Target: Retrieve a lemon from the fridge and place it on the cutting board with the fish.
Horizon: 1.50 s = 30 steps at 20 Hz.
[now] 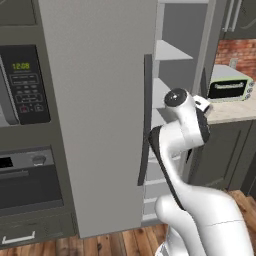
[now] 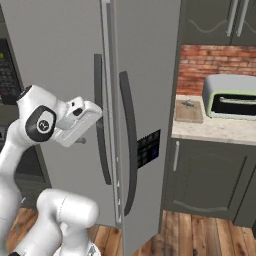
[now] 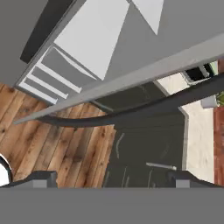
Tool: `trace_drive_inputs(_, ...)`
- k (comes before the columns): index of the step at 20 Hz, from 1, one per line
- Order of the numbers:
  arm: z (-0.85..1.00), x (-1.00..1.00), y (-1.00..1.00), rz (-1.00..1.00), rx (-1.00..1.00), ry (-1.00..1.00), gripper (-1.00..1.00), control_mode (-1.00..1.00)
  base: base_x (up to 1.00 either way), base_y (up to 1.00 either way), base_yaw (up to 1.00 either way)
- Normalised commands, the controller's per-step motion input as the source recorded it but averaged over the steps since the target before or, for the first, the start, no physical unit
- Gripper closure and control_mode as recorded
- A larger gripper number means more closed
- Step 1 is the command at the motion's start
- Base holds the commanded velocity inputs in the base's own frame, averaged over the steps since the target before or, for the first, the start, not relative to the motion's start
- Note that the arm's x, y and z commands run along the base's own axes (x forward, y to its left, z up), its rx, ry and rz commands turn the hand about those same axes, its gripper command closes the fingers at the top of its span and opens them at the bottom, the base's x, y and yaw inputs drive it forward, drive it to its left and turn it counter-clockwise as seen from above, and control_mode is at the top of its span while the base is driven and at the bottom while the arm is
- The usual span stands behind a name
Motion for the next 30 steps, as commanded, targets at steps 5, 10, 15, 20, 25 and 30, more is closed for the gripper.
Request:
trace_drive_inputs(5,-0.13,0.6,0.37,0.0,-0.22,0.29,-1.0,-1.0,0.0,0.0,0.0)
trace_drive_inputs(10,-0.29,0.7,-0.07,0.0,0.0,0.15,-1.0,-1.0,0.0,0.0,0.0)
trace_drive_inputs(15,-0.19,0.71,-0.21,0.0,0.0,0.1,-1.0,-1.0,0.0,0.0,0.0)
trace_drive_inputs(20,-0.14,0.56,-0.31,0.0,0.0,0.1,-1.0,-1.0,0.0,0.0,0.0)
trace_drive_inputs(25,-0.09,0.54,-0.17,0.0,0.0,0.06,-1.0,-1.0,0.0,0.0,0.0)
trace_drive_inputs(30,-0.08,0.26,-0.29,0.0,0.0,0.07,-1.0,-1.0,0.0,0.0,0.0)
